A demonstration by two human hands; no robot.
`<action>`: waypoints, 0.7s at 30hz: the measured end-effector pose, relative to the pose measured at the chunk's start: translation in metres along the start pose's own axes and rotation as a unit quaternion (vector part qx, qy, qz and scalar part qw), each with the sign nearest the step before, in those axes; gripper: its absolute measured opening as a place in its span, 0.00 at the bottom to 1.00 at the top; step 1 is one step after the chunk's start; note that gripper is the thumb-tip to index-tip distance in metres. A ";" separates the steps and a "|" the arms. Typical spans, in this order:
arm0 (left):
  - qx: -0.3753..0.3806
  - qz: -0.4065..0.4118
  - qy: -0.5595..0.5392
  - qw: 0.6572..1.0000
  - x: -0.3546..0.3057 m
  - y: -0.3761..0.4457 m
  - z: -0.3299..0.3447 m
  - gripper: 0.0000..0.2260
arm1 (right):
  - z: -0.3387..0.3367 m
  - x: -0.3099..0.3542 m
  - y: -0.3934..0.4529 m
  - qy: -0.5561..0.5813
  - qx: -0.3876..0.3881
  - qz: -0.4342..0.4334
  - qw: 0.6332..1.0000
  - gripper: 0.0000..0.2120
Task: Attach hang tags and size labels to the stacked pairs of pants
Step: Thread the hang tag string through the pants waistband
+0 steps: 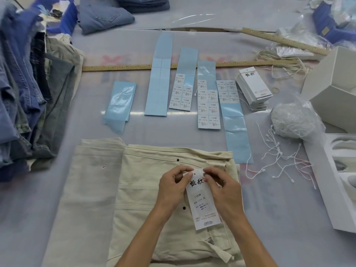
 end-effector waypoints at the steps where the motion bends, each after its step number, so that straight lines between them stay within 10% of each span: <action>1: -0.001 0.000 0.000 1.000 0.000 0.000 0.000 0.06 | 0.000 0.001 -0.001 -0.012 -0.002 -0.007 1.000 0.15; 21: -0.014 -0.006 0.019 1.000 0.002 -0.004 0.000 0.07 | -0.008 0.018 -0.003 -0.144 -0.018 -0.065 0.987 0.11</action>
Point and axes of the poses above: each hand's wrist, its own y-axis towards the middle knuckle, its own z-axis out of the palm, x = y × z, the point moved 8 cm from there along y, towards the middle knuckle, and after that the axes turned 5 degrees about x, right-handed, at the moved point
